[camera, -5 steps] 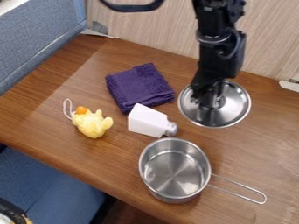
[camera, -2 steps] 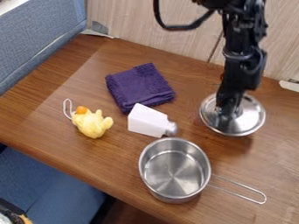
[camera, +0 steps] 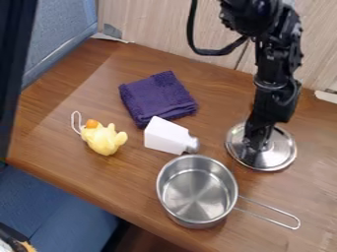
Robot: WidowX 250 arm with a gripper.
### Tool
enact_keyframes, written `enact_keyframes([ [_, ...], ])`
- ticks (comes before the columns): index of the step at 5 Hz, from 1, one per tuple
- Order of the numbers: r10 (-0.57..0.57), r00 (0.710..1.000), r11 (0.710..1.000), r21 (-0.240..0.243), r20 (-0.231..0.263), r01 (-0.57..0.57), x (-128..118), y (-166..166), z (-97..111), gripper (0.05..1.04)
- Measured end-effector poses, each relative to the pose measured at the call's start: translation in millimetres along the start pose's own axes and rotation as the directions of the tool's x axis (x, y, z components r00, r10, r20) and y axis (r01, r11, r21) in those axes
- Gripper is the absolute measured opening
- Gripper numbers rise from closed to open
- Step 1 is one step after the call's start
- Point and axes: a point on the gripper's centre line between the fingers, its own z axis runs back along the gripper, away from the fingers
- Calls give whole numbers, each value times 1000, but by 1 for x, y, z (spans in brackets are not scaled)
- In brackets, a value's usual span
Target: Place the lid to the upper right side of the table
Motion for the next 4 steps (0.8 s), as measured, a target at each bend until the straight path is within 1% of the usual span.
enact_keyframes([
  [1, -2, 1000, 1000, 5, -2, 2, 1, 1, -1, 356],
  [2, 0, 1000, 1000, 0, -11, 0, 2, -1, -2, 659],
  [3, -3, 1000, 1000, 2, -27, 3, 1, -5, -2, 935],
  [4, -12, 999, 1000, 6, -30, 12, 0, -10, 3, 1007],
])
